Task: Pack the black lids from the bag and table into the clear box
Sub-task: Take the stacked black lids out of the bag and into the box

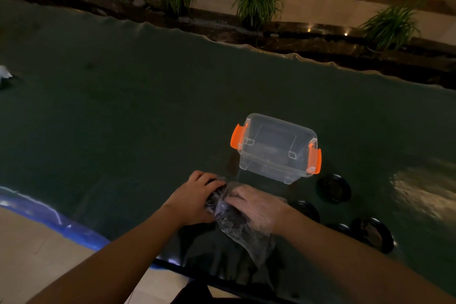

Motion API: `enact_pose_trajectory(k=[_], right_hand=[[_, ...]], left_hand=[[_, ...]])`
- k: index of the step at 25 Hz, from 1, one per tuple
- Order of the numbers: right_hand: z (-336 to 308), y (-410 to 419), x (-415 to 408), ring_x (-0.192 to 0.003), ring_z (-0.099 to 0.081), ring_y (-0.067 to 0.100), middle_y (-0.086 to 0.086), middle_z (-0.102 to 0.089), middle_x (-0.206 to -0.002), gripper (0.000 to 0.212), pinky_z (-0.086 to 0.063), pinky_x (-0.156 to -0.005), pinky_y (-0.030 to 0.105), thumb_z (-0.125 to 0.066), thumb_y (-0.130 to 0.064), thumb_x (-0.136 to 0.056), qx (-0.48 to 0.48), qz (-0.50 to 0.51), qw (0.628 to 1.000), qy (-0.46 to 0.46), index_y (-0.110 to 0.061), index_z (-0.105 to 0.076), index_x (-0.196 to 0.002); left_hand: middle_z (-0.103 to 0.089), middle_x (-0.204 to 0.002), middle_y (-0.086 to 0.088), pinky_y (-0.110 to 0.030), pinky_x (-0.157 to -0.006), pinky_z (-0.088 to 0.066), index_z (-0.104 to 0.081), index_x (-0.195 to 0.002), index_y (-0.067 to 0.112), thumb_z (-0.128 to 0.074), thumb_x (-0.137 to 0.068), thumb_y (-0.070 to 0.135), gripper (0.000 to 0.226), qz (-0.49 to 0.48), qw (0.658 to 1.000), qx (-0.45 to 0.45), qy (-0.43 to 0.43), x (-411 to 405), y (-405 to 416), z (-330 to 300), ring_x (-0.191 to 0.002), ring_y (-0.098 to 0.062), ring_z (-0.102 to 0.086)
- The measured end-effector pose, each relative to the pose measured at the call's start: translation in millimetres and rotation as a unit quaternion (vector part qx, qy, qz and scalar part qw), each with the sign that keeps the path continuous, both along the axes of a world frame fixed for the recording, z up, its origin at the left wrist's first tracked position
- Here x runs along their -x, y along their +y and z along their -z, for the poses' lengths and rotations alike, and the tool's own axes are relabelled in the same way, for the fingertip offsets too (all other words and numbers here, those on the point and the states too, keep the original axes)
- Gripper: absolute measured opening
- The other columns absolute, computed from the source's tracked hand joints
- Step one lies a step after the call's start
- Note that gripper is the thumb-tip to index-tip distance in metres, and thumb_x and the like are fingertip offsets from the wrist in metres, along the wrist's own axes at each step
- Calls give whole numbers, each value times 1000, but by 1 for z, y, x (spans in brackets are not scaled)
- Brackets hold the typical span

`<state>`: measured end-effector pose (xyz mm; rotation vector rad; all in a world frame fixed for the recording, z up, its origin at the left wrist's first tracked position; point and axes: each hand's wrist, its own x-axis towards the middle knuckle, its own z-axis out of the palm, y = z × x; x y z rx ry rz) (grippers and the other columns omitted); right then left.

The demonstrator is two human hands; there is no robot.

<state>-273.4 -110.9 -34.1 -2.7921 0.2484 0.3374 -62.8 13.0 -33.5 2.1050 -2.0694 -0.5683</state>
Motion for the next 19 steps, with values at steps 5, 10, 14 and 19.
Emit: enact_pose_trajectory(k=[5,10,14,19], right_hand=[[-14,-6,-8,-140,-35,26,8,-38,-152,67,-31,-116,40,-63,-18,-89,-33,17,999,23,-15,-34,-150],[-20,-10,6,-137,-32,24,8,-38,-147,78,-32,-115,36,-72,-9,-81,-6,-19,1000,-3,-16,-33,-148],[-32,-6,27,-129,-41,26,11,-44,-140,70,-38,-109,39,-71,-4,-81,14,-44,998,-42,-11,-40,-144],[-53,1,59,-138,-33,27,10,-34,-148,79,-36,-113,37,-64,7,-79,-2,-25,1000,-13,-13,-32,-149]], left_hand=[[-47,-144,-4,-46,-108,-41,-42,-146,27,-67,-68,64,90,22,999,2,-23,0,-12,-1,-128,-29,-37],[-44,-146,-6,-46,-111,-37,-38,-148,28,-67,-66,61,93,15,999,-17,-33,-4,-15,0,-129,-31,-34],[-42,-148,-5,-45,-111,-38,-37,-149,28,-68,-65,64,96,0,999,-26,-33,-5,-16,2,-131,-31,-33],[-40,-148,-3,-44,-111,-38,-35,-149,31,-60,-63,70,97,-10,998,-39,-46,-7,-20,4,-130,-29,-33]])
